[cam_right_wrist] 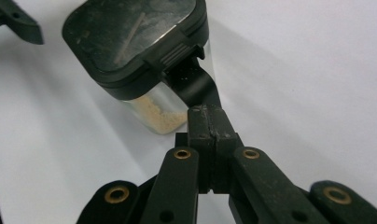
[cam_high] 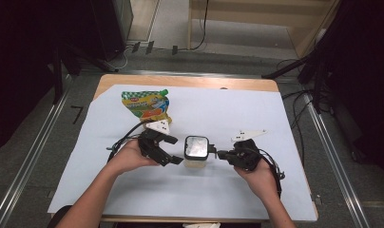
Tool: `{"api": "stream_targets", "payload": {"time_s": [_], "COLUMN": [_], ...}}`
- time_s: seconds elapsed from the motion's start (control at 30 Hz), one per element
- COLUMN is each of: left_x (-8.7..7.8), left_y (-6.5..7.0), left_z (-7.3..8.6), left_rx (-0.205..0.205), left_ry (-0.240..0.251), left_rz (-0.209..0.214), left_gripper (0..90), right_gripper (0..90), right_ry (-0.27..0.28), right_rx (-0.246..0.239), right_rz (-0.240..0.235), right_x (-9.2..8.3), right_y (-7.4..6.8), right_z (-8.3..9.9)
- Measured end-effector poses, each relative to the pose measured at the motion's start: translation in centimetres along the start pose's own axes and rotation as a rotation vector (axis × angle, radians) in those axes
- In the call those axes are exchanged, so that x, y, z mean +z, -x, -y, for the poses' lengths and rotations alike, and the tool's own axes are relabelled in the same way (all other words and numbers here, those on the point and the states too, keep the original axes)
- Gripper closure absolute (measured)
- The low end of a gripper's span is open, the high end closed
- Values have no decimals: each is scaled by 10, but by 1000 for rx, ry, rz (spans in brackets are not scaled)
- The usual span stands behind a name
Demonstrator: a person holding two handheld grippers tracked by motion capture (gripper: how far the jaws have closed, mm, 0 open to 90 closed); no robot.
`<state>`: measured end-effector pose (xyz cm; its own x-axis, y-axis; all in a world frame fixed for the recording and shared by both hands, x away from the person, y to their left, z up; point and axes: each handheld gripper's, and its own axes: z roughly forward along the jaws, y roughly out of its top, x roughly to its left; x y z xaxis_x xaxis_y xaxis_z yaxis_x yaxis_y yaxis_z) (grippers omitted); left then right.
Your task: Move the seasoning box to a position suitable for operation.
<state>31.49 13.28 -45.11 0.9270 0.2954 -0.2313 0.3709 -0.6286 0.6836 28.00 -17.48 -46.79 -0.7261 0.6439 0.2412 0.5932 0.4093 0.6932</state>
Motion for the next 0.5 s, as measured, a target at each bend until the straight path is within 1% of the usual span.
{"api": "stream_targets", "payload": {"time_s": [0.03,0.17,0.2,0.27,0.37,0.5], "left_x": [1,11,14,18,22,24], "left_y": [0,-1,0,0,0,0], "left_z": [-1,-7,-9,-10,-11,-13], "left_rx": [-1,12,18,22,36,28], "left_ry": [-1,-26,-29,-32,-37,-22], "left_rz": [8,7,1,12,-10,-23], "left_gripper": [161,157,156,158,163,179], "right_gripper": [900,900,900,900,900,900], "right_ry": [0,-2,-4,-1,1,2], "right_rx": [4,1,4,7,9,17], "right_rz": [-3,3,2,1,2,3], "right_x": [0,1,1,2,2,2], "right_y": [1,1,1,1,1,2], "right_z": [0,0,1,1,1,2]}}
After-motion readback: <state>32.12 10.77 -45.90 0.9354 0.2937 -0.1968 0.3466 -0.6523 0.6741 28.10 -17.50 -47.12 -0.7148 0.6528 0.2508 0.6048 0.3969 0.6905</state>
